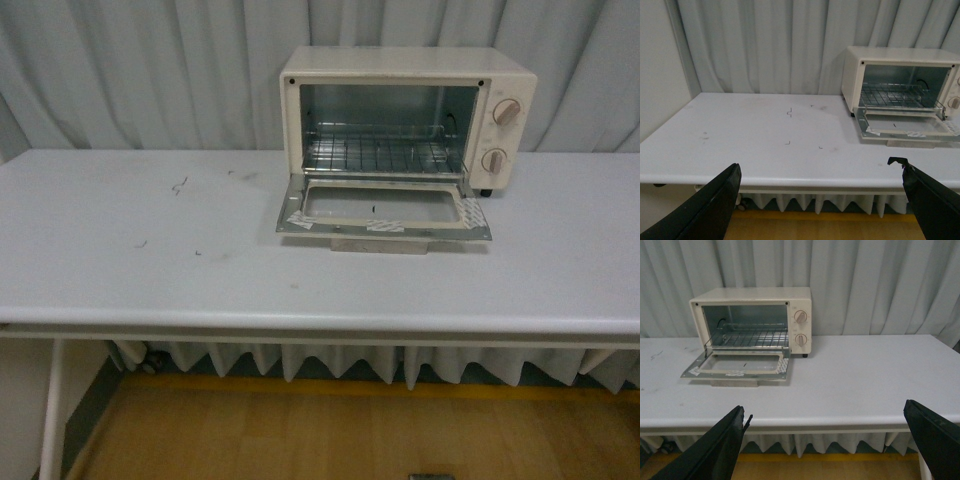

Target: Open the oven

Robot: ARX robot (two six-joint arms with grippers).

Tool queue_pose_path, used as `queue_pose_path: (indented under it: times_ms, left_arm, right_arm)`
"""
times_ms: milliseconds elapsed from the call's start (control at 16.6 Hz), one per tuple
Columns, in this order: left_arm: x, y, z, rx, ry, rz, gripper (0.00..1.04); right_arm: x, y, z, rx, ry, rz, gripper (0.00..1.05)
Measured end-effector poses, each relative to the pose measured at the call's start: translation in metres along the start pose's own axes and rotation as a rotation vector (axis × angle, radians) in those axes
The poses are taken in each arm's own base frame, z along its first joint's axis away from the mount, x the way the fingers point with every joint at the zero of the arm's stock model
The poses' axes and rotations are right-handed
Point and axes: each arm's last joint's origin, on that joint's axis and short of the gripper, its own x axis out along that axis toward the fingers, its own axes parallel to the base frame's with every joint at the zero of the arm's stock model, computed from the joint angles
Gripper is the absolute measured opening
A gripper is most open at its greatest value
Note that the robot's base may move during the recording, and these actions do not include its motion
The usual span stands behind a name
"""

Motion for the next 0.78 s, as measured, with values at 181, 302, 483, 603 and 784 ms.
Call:
queue_pose_path:
  times_ms: [181,302,483,603,784]
  left_arm:
    - [0.0,0.0,0.0003,0.0,-0.003,0.0,0.98]
    - [0.0,0.0,0.0001,0.0,-0.001,0.0,0.98]
    - [0.0,0.0,0.0001,0.0,-0.001,0.0,0.98]
    - [0.0,0.0,0.0002,0.0,-0.002,0.0,0.98]
    - [0.0,0.0,0.0001,0.0,-0.001,0.0,0.98]
  right_arm:
    - [0.0,0.0,0.0002,0.0,-0.002,0.0,0.98]
    - [0.0,0.0,0.0002,0.0,-0.002,0.0,0.98]
    - [0.0,0.0,0.0001,0.0,-0.001,0.0,0.98]
    - [0.0,0.0,0.0,0.0,0.0,0.0,0.98]
    - [0.0,0.0,-0.0001,0.0,0.001,0.0,0.98]
